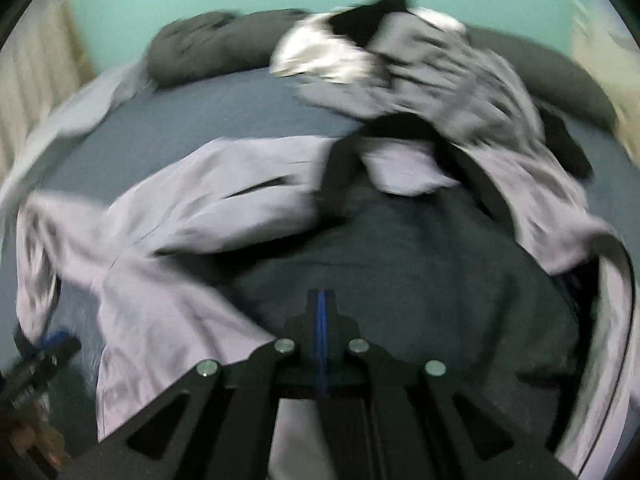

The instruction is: Fold clothes

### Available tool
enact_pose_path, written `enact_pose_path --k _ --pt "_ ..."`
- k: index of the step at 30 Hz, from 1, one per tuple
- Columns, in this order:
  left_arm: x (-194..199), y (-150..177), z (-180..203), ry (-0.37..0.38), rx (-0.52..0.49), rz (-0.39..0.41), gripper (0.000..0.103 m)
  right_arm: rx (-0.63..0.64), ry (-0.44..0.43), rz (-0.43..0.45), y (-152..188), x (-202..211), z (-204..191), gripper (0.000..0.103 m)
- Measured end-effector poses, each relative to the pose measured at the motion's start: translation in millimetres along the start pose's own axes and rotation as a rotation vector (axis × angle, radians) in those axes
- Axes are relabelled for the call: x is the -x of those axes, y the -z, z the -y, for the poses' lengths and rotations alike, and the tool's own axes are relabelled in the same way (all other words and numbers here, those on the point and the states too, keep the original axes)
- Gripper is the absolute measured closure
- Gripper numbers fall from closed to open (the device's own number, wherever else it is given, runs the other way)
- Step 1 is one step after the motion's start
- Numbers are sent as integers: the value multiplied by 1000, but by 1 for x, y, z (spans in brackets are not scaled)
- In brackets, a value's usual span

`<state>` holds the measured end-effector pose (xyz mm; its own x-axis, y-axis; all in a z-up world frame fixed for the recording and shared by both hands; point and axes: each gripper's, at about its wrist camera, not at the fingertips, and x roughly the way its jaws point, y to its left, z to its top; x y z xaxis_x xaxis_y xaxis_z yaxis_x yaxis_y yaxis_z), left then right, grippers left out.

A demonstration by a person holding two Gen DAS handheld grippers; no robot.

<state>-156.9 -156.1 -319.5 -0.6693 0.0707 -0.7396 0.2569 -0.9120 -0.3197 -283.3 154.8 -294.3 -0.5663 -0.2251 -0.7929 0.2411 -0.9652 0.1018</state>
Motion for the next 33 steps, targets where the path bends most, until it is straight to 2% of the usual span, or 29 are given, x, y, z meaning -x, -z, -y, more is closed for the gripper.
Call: enact_pose_path --k 2,8,10,11,14,15,20,22,23,24,25,28,33 --pt "0 -1 1 -2 2 2 39 -30 10 -18 4 3 19 103" --pt "0 -2 1 -17 6 11 39 131 -99 -55 12 2 -23 99" --pt "0 -2 0 -20 5 10 39 203 -132 -79 17 -5 -54 90" --pt "0 -2 -1 -21 7 10 39 234 -137 -86 20 -8 -67 81" --pt "1 -3 -3 -21 13 13 39 306 -133 -100 29 -20 -100 57" --pt "2 -3 -4 -21 13 15 39 313 -106 -104 31 -26 -106 55" --pt "4 -6 -12 -21 34 21 39 342 26 -123 36 -53 -127 55" --pt "4 -6 -15 -18 44 22 39 385 75 -100 38 -55 -133 64" --pt "4 -6 -14 -17 45 22 39 393 93 -95 37 -55 -134 75" --pt "4 -6 -14 -15 43 22 39 390 92 -91 36 -54 -133 84" --pt "4 -6 -12 -13 39 21 39 386 91 -91 34 -53 -132 87" --pt "4 -5 -10 -10 33 19 39 376 78 -73 30 -44 -125 92" --pt "4 -3 -9 -6 30 17 39 251 -1 -11 22 -7 -94 97"
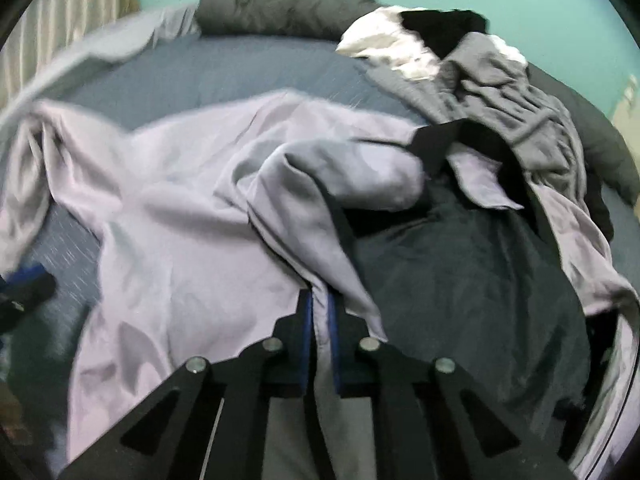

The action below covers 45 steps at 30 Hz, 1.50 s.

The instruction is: Fold clothes

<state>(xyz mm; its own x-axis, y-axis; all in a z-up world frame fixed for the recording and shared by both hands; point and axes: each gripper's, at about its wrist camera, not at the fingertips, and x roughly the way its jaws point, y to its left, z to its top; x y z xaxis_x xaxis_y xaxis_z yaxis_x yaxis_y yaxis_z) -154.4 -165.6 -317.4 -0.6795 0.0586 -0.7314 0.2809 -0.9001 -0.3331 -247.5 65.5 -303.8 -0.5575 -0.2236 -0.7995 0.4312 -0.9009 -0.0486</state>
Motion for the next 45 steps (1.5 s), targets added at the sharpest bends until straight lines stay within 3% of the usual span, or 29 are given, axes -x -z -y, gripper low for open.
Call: enact_pose_path --k 4,9,12,17,21,26,34,37,42,45 --pt "0 1 1 2 -4 -3 39 -169 -56 38 2 26 48 97" --pt "-1 0 5 7 -14 -9 39 -438 -166 3 16 28 117 97" --pt "-2 1 8 11 -25 -13 39 -470 -142 -55 31 23 136 97" --pt "-2 0 9 11 -28 -15 39 -420 -51 -138 40 20 147 90" --pt "-2 0 10 10 -30 -14 39 -222 41 -23 14 59 118 90" --pt "-1 0 10 8 -33 -13 39 -64 70 64 -23 82 80 86" --pt "-2 0 11 9 -35 -13 39 -113 62 44 -48 80 83 79" --pt "-2 -1 11 10 -35 -14 39 -73 83 92 -56 87 79 75" --pt "-3 -1 11 12 -36 -15 39 31 64 64 -81 54 58 72" --pt "-3 -1 12 13 -37 -15 39 56 88 -12 -86 22 56 72"
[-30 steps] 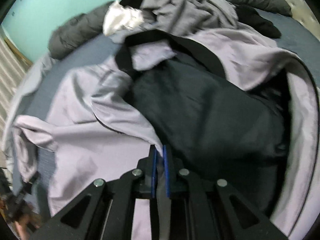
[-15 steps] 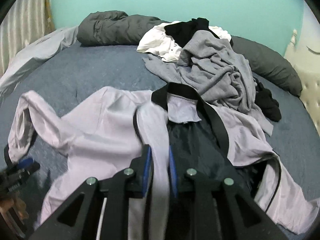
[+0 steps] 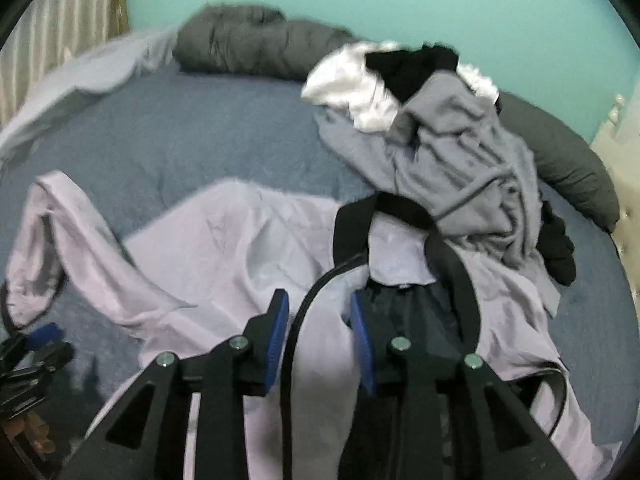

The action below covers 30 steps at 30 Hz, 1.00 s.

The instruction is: Fold clothes

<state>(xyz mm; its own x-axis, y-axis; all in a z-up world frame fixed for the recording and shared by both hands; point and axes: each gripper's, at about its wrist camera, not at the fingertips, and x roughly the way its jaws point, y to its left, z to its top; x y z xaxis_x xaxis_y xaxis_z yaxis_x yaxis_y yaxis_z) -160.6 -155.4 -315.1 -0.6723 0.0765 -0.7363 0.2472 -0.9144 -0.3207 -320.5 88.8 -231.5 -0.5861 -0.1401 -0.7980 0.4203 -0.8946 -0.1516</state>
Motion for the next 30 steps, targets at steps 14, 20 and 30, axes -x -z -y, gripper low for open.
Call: enact_pose_path --k 14,20,30 --pt "-3 2 7 5 -17 -9 39 -316 -14 -219 72 -72 101 93" --pt "-4 2 9 2 -24 -13 39 -303 26 -165 77 -66 120 91" --pt "-3 5 14 3 -37 -13 39 -301 -18 -25 76 -2 110 77"
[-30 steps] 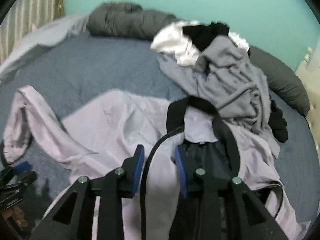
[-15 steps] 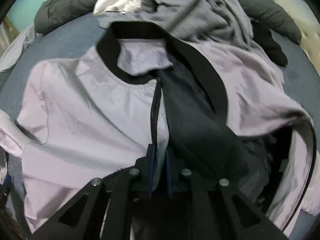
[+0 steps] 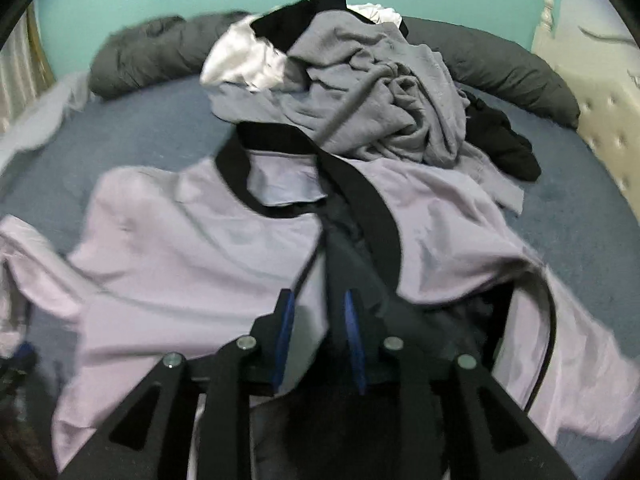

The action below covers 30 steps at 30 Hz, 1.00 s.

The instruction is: Fold clothes

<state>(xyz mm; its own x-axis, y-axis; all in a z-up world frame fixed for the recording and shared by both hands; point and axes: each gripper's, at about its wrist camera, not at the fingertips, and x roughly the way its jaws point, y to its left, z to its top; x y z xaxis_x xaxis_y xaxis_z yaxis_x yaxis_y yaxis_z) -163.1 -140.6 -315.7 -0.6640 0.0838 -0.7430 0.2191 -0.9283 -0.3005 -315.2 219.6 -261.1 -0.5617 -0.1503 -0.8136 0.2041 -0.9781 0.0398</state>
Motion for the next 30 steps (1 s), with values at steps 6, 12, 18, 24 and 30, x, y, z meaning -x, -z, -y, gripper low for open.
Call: enact_pose_path --k 6,12,18,24,30 --pt "2 1 1 1 -1 2 39 60 -10 -89 28 -14 -17 77" --pt "2 -1 1 5 1 2 39 -4 108 -146 39 -35 25 77" --pt "0 1 7 15 -16 -11 39 -4 58 -78 34 -11 18 77" --pt "1 3 17 73 -27 -27 39 11 -113 -86 45 2 -4 77" --pt "7 8 37 155 -54 -55 39 27 1 -189 68 -23 8 88"
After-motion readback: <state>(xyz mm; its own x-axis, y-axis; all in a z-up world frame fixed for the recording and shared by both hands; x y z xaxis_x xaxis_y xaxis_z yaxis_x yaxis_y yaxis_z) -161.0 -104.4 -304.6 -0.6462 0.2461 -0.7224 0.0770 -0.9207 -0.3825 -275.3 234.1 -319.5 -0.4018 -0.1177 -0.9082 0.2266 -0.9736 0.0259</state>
